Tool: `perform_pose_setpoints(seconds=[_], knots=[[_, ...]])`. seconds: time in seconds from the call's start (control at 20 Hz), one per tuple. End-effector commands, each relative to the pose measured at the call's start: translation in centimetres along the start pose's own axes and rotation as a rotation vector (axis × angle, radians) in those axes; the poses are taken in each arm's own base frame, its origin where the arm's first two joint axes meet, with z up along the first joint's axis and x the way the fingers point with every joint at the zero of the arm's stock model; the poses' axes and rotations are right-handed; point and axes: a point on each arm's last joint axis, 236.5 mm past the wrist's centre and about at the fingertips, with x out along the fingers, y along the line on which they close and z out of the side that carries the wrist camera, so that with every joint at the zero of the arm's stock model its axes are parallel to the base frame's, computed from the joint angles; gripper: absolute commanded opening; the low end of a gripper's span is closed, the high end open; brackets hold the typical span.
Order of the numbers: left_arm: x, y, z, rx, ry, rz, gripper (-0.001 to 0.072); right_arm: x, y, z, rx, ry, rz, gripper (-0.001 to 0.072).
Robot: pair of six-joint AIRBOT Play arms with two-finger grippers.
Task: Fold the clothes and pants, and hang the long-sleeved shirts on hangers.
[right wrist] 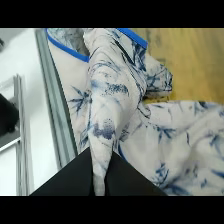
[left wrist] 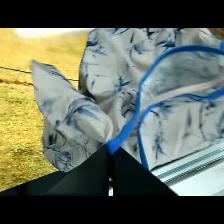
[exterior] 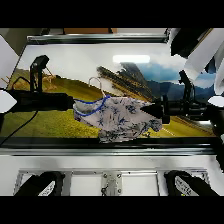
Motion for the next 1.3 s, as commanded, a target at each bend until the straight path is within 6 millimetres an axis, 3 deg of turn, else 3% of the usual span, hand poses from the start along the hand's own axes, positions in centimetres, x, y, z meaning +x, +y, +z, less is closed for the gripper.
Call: perform_pose_setpoints(seconds=[0.0, 0.2, 0.4, 0.6, 0.95, 1.0, 1.05, 1.1, 1.25], knots=[[-3.3, -2.1, 1.2, 0.09, 0.004, 0.052, 0.0015, 1.1, 0.7, 1.0, -0.027, -0.138, 0.037, 0.0005], [-5.1, -4.2, 3.6, 0.188, 0.009, 0.095, 0.0015, 2.4, 1.7, 2.8, -0.055, -0.236, 0.095, 0.0005], [-5.0, -5.8, 4.5, 0.224, 0.046, 0.102, 0.0015, 3.6, 2.5, 5.2, -0.048, -0.333, 0.114, 0.0005], [-4.0, -7.7, 4.8, 0.269, 0.062, 0.084, 0.0015, 5.5, 4.2, 5.0, -0.048, -0.315, 0.158, 0.0005], [-4.9, -8.0, 5.1, 0.271, 0.04, 0.075, 0.0019, 6.3, 5.1, 5.0, -0.044, -0.314, 0.183, 0.0005], [-5.1, -8.1, 5.2, 0.272, 0.031, 0.073, 0.0162, 6.3, 5.1, 5.0, -0.043, -0.314, 0.183, 0.0005], [-5.5, -8.1, 5.2, 0.273, 0.021, 0.07, 0.0412, 6.3, 5.1, 5.1, -0.042, -0.318, 0.183, 0.0005], [-6.0, -8.2, 5.3, 0.274, 0.007, 0.068, 0.0448, 6.3, 5.1, 5.2, -0.041, -0.323, 0.183, 0.0005], [-7.8, -8.8, 6.0, 0.279, -0.067, 0.049, 0.0449, 6.1, 5.1, 5.6, -0.036, -0.339, 0.184, 0.0005]])
